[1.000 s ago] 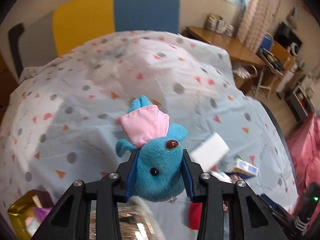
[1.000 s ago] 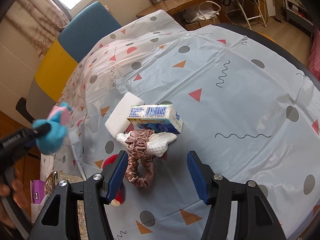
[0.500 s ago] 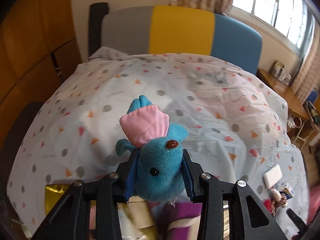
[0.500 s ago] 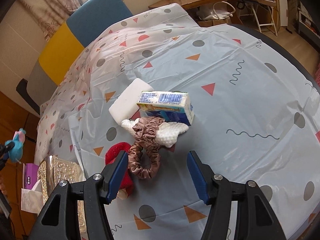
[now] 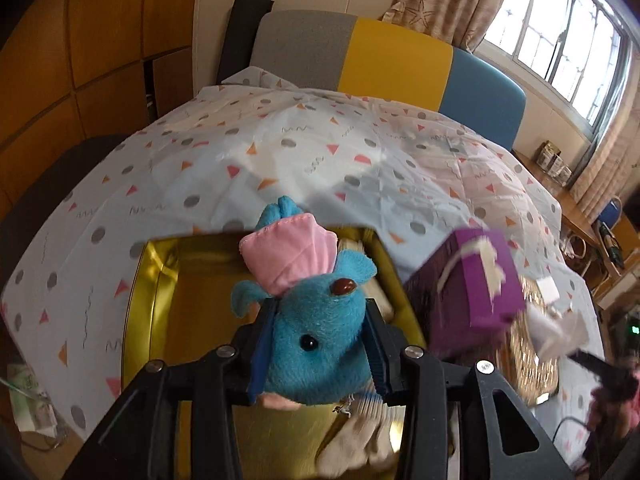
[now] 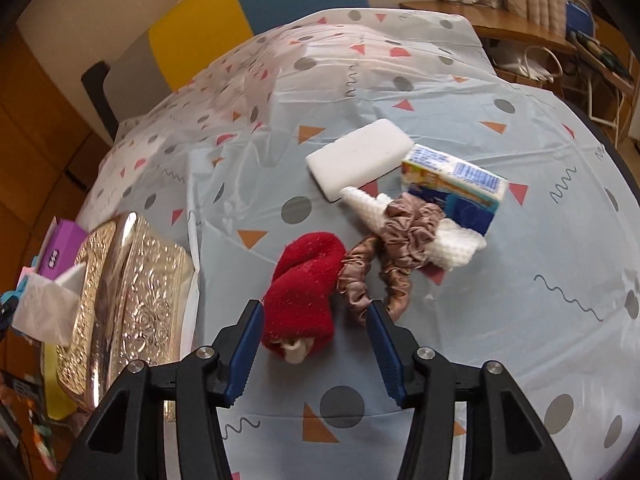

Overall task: Organize soft objects
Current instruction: 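Drop the blue plush toy in the gold tray with left gripper while right gripper grasps red cloth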

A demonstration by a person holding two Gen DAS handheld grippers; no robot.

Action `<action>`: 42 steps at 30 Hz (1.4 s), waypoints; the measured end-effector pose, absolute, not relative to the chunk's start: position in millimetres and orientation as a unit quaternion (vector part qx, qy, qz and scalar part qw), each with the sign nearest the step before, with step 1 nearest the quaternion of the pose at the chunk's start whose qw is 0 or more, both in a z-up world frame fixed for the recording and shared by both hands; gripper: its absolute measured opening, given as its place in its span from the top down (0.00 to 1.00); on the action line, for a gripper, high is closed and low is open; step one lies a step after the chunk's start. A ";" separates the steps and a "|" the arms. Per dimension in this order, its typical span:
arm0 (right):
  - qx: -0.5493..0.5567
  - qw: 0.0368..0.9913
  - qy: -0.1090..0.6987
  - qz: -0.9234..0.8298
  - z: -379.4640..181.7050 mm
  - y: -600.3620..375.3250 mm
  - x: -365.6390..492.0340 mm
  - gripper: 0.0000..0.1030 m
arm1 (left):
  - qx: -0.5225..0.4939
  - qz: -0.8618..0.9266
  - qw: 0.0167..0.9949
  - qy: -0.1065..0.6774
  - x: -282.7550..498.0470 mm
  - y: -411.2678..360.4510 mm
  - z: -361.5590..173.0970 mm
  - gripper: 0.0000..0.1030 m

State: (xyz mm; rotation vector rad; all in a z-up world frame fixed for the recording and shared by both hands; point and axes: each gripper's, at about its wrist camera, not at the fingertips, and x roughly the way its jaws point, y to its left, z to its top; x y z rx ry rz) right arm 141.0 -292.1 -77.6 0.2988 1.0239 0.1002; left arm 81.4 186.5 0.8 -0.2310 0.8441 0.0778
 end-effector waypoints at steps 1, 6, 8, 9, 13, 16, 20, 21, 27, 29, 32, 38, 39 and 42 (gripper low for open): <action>0.136 0.860 0.490 0.049 -79.0 -289.2 141.1 0.48 | -0.113 0.036 0.904 0.411 68.2 187.3 -5.7 0.59; 0.106 0.865 0.486 0.055 -79.1 -278.2 140.1 0.54 | -0.114 0.037 0.896 0.429 27.5 189.6 -34.7 0.59; 0.101 0.867 0.485 0.058 -78.9 -275.2 139.6 0.55 | -0.106 0.042 0.889 0.443 21.9 188.8 -50.2 0.59; 0.099 0.867 0.484 0.058 -79.4 -274.3 139.8 0.55 | -0.101 0.047 0.885 0.452 20.1 186.5 -59.6 0.59; 0.095 0.867 0.487 0.054 -82.2 -273.7 140.1 0.57 | -0.098 0.048 0.878 0.466 18.6 175.8 -87.9 0.57; 0.101 0.865 0.489 0.046 -84.8 -276.5 141.0 0.57 | -0.079 0.049 0.886 0.455 17.7 168.3 -88.0 0.53; 0.105 0.863 0.492 0.044 -86.6 -277.9 142.3 0.57 | -0.101 0.051 0.885 0.451 15.9 173.0 -89.5 0.46; 0.109 0.863 0.491 0.047 -86.3 -278.1 142.2 0.57 | -0.109 0.052 0.884 0.453 15.5 175.3 -90.3 0.43; 0.150 0.857 0.488 0.075 -86.2 -272.3 147.7 0.54 | -0.107 0.066 0.893 0.432 13.4 179.2 -78.3 0.37; 0.153 0.857 0.487 0.076 -86.4 -267.6 150.9 0.54 | -0.103 0.066 0.898 0.422 13.7 179.5 -73.7 0.33; 0.149 0.855 0.493 0.055 -91.6 -262.7 160.3 0.54 | -0.099 0.063 0.902 0.417 11.1 178.6 -68.7 0.32; 0.094 0.848 0.522 -0.003 -113.2 -255.8 176.3 0.70 | -0.090 0.064 0.905 0.410 5.0 180.8 -64.2 0.29; 0.087 0.848 0.523 -0.004 -112.0 -254.2 177.0 0.72 | -0.090 0.066 0.907 0.407 4.3 181.5 -62.4 0.28; 0.088 0.846 0.525 0.010 -101.8 -250.4 179.5 0.75 | -0.086 0.079 0.911 0.395 1.2 185.9 -54.7 0.20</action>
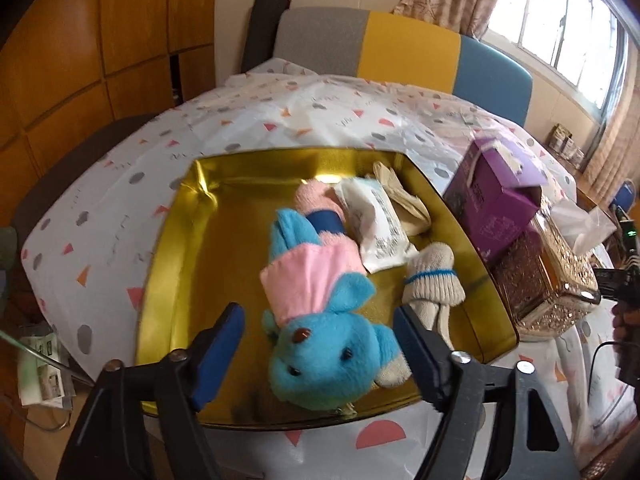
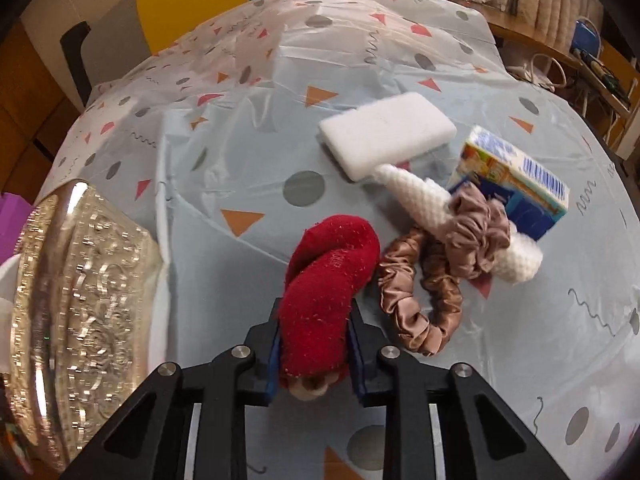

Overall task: Organize soft objects
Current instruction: 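Drop the blue plush toy in the gold tray with left gripper while right gripper grasps red cloth, then carry the red cloth to the gold tray and release it with the right gripper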

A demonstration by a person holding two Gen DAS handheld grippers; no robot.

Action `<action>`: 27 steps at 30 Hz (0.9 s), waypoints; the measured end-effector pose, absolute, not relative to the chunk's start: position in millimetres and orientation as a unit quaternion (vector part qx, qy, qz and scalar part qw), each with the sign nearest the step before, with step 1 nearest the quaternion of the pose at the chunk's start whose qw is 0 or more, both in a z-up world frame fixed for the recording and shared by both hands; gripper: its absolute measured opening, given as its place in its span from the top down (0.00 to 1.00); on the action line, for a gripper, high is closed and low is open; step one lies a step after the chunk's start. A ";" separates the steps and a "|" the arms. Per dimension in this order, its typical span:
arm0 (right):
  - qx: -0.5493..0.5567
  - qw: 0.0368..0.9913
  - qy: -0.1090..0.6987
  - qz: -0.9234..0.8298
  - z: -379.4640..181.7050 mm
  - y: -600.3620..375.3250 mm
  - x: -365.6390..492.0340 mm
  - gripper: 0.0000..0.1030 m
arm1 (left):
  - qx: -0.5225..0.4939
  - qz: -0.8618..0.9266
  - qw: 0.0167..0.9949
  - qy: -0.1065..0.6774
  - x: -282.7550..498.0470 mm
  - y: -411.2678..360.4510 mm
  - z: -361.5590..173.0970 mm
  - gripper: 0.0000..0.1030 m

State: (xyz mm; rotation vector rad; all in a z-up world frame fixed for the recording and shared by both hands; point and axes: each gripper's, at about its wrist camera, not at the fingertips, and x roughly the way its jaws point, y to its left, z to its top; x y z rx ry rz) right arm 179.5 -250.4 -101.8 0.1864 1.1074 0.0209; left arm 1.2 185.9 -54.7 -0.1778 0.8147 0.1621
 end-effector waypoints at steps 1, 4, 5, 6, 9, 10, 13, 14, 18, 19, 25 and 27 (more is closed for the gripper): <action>0.084 0.850 0.520 0.015 -95.3 -248.2 181.1 0.75 | -0.087 0.083 0.912 0.391 0.3 187.5 -51.7 0.17; 0.079 0.860 0.504 0.025 -69.4 -243.2 192.6 0.75 | -0.092 0.094 0.914 0.383 -1.7 192.2 -45.2 0.16; 0.075 0.865 0.496 0.026 -59.5 -240.7 197.5 0.75 | -0.091 0.097 0.915 0.382 -2.3 193.6 -43.9 0.16; 0.069 0.869 0.488 0.027 -48.6 -237.8 204.0 0.75 | -0.089 0.099 0.915 0.381 -3.0 194.6 -42.9 0.16; 0.050 0.880 0.472 0.028 -21.3 -224.6 223.7 0.75 | -0.087 0.106 0.915 0.379 -6.2 198.3 -41.1 0.13; 0.044 0.882 0.468 0.029 -12.8 -218.6 231.1 0.75 | -0.087 0.110 0.914 0.380 -7.2 200.0 -40.8 0.12; 0.028 0.886 0.461 0.038 6.6 -196.2 251.3 0.75 | -0.086 0.115 0.916 0.375 -11.8 202.5 -39.4 0.12; 0.023 0.887 0.458 0.043 12.6 -188.2 255.7 0.75 | -0.084 0.116 0.916 0.374 -13.2 203.4 -38.5 0.12; 0.007 0.894 0.442 0.076 39.9 -147.9 266.3 0.75 | -0.081 0.120 0.919 0.366 -16.2 206.4 -35.6 0.12; 0.001 0.895 0.436 0.088 47.1 -135.5 266.7 0.75 | -0.082 0.121 0.919 0.366 -16.5 207.4 -35.3 0.12; -0.046 0.898 0.410 0.157 76.2 -58.4 260.5 0.75 | -0.084 0.122 0.919 0.364 -19.6 210.3 -34.7 0.12; -0.054 0.895 0.407 0.174 78.2 -36.9 256.8 0.75 | -0.083 0.123 0.919 0.365 -20.9 210.5 -34.8 0.11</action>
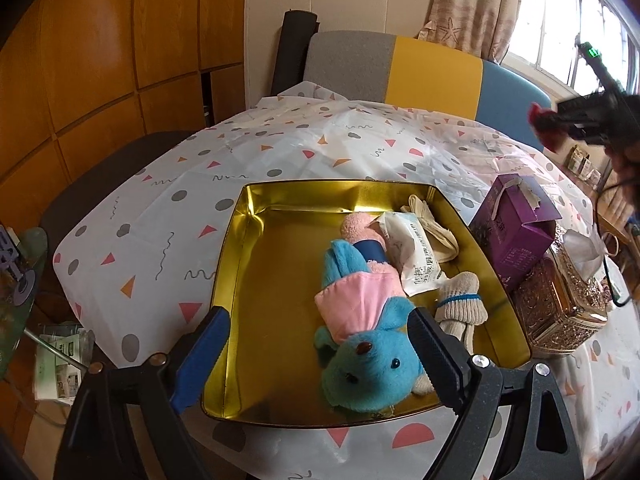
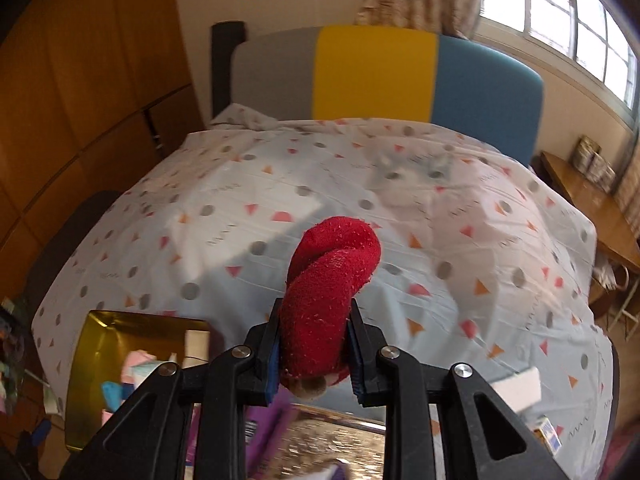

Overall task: Organize soft objects
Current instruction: 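Carry the red cloth to the gold tray and release it with the right gripper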

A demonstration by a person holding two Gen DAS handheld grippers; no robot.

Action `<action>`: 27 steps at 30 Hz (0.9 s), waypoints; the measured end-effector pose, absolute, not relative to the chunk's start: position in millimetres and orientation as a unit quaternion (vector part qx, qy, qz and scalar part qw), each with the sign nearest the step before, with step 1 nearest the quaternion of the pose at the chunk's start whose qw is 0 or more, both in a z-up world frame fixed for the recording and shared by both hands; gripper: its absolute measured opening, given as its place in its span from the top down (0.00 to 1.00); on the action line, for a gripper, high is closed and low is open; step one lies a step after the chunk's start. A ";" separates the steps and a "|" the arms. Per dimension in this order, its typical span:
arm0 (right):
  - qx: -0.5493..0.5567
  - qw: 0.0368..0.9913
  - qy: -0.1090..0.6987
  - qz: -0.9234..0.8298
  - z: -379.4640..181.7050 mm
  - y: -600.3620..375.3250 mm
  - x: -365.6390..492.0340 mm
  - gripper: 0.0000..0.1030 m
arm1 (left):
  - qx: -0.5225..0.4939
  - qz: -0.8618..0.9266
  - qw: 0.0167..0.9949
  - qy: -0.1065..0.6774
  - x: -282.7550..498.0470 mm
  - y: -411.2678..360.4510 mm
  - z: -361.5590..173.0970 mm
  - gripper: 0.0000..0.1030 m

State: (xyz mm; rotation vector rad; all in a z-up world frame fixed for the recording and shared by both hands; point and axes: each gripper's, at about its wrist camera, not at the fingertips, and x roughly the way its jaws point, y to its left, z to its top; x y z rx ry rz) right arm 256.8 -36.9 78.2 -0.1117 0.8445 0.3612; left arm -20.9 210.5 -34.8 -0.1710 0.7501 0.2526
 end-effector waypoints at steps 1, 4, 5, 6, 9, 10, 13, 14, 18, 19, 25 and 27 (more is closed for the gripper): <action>-0.058 0.893 0.407 0.184 78.4 -26.1 254.6 0.75 | -0.084 0.124 0.919 0.365 -21.8 211.7 -35.0 0.11; -0.070 0.885 0.408 0.212 75.5 4.4 244.4 0.75 | -0.086 0.128 0.919 0.363 -24.5 213.4 -35.2 0.11; -0.074 0.882 0.409 0.222 73.0 13.5 240.5 0.75 | -0.084 0.131 0.919 0.361 -25.4 213.6 -34.9 0.11; -0.078 0.879 0.410 0.232 70.3 22.6 235.7 0.75 | -0.081 0.134 0.920 0.360 -26.4 214.3 -34.3 0.11; -0.093 0.867 0.415 0.260 59.4 48.6 221.4 0.75 | -0.080 0.138 0.921 0.355 -29.0 217.1 -32.6 0.11; -0.097 0.862 0.419 0.268 54.4 57.1 216.9 0.75 | -0.079 0.140 0.922 0.353 -30.3 218.0 -31.9 0.11; -0.110 0.852 0.425 0.287 39.8 79.0 202.4 0.75 | -0.073 0.149 0.922 0.350 -33.1 220.3 -30.5 0.10; -0.108 0.847 0.429 0.294 34.4 85.0 198.8 0.75 | -0.072 0.151 0.922 0.349 -34.1 220.7 -30.0 0.10; -0.105 0.831 0.445 0.317 14.7 108.6 183.0 0.75 | -0.070 0.161 0.923 0.343 -38.2 223.3 -28.0 0.08; -0.102 0.825 0.450 0.325 9.4 113.9 178.9 0.75 | -0.068 0.167 0.922 0.342 -39.0 223.8 -27.5 0.08; -0.092 0.796 0.481 0.356 -24.7 141.6 153.2 0.74 | -0.070 0.195 0.921 0.330 -45.8 231.1 -25.2 0.05; -0.093 0.789 0.489 0.360 -36.2 149.7 145.5 0.74 | -0.077 0.194 0.922 0.325 -48.7 233.9 -24.1 0.05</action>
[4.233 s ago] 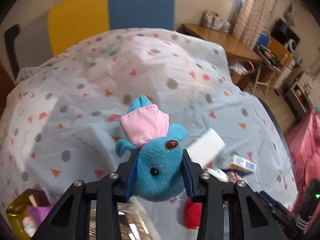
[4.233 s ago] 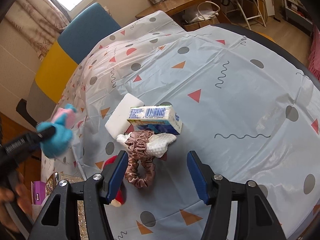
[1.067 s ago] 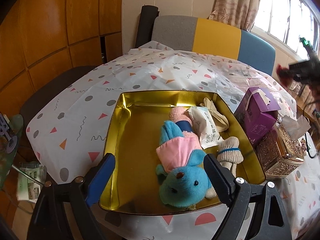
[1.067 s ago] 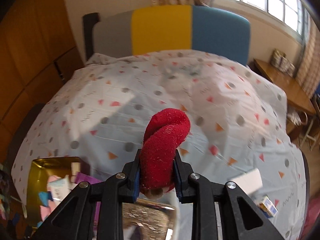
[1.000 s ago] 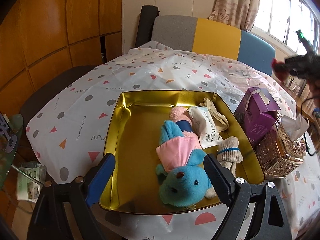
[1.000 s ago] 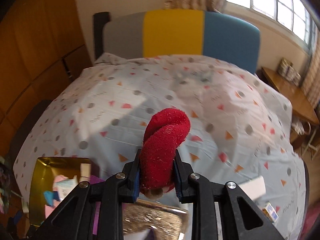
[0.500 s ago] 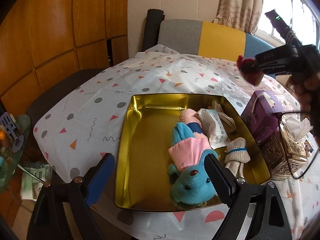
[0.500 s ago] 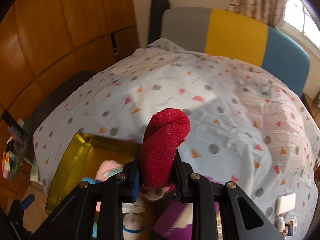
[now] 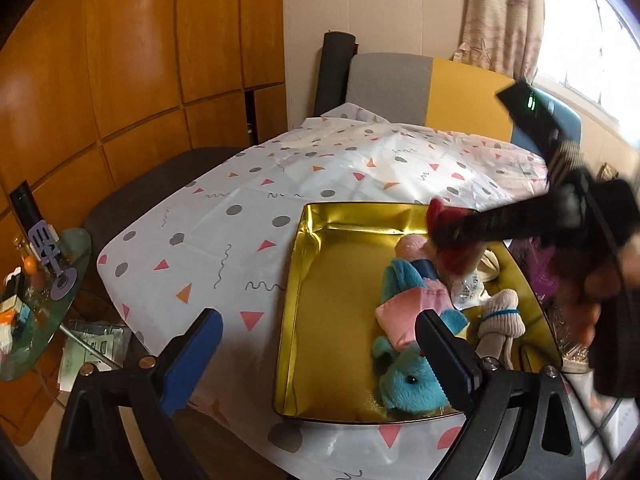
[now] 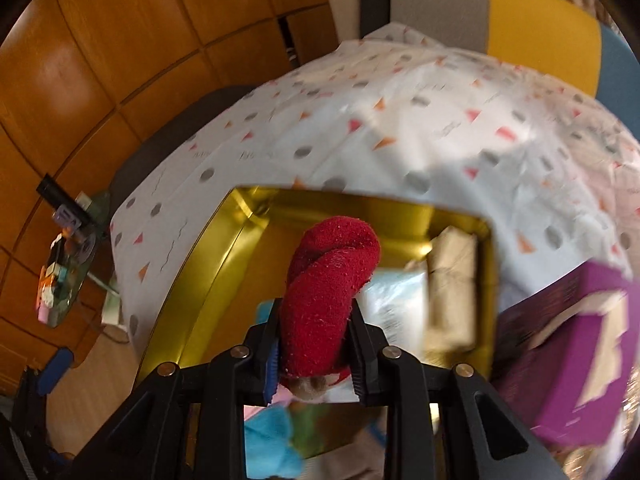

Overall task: Organize soft objects
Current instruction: 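Carry the red cloth to the gold tray and release it with the right gripper, then move both grippers back to the remaining pile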

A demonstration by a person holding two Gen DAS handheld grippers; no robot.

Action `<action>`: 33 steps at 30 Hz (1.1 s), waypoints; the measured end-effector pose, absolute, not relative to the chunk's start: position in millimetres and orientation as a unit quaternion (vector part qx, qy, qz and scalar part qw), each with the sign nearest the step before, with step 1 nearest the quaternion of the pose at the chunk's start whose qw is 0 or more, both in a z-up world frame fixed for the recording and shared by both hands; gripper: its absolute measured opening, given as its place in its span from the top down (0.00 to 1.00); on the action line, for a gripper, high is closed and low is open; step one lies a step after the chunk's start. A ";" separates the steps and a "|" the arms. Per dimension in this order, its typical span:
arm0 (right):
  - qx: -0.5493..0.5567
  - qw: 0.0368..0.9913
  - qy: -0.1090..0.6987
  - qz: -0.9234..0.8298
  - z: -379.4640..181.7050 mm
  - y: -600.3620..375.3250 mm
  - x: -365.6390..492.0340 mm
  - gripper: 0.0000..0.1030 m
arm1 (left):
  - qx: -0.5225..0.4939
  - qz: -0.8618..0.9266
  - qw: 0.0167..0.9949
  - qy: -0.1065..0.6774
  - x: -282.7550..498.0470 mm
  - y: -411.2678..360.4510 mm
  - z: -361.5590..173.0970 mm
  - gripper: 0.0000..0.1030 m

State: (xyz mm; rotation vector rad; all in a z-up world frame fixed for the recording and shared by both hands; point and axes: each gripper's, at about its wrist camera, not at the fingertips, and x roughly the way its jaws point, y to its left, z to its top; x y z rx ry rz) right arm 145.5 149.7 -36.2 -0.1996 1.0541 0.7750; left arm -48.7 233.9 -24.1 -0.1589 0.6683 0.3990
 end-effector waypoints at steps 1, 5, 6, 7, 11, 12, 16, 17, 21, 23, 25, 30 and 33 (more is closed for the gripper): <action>-0.092 0.786 0.492 0.363 -41.0 153.2 141.7 0.74 | -0.081 0.194 0.923 0.323 -50.2 234.9 -23.6 0.05; -0.100 0.777 0.496 0.374 -54.4 167.3 127.4 0.72 | -0.094 0.203 0.921 0.321 -53.9 239.3 -23.1 0.01; -0.104 0.777 0.495 0.376 -56.7 170.9 123.6 0.72 | -0.093 0.206 0.920 0.320 -54.6 239.8 -22.9 0.01; -0.105 0.776 0.494 0.377 -58.6 173.2 121.7 0.72 | -0.092 0.209 0.920 0.320 -54.8 240.1 -22.8 0.01; -0.107 0.776 0.490 0.382 -59.6 176.4 113.9 0.63 | -0.092 0.219 0.917 0.321 -56.3 241.7 -23.4 0.00; -0.102 0.776 0.490 0.383 -58.8 175.2 112.9 0.61 | -0.094 0.221 0.916 0.321 -56.8 242.7 -23.7 0.00; -0.091 0.792 0.471 0.378 -49.2 164.8 108.9 0.48 | -0.094 0.226 0.917 0.316 -58.7 242.3 -22.5 0.00; -0.088 0.798 0.464 0.375 -46.4 161.5 108.0 0.41 | -0.095 0.227 0.917 0.314 -59.0 242.5 -22.3 0.00; -0.081 0.824 0.432 0.358 -32.9 142.0 102.3 0.33 | -0.090 0.233 0.917 0.312 -58.9 240.6 -21.5 0.00; -0.082 0.839 0.411 0.346 -25.0 129.4 97.8 0.32 | -0.082 0.235 0.916 0.314 -58.1 238.2 -21.3 0.00; -0.091 0.857 0.384 0.330 -16.8 115.2 91.6 0.32 | -0.077 0.234 0.916 0.316 -57.7 235.9 -21.3 0.00; -0.111 0.905 0.307 0.274 4.3 68.8 75.0 0.32 | -0.072 0.225 0.918 0.318 -56.2 230.4 -21.4 0.00; -0.105 0.920 0.289 0.245 14.5 34.2 73.4 0.32 | -0.071 0.218 0.920 0.318 -55.1 226.0 -20.7 0.00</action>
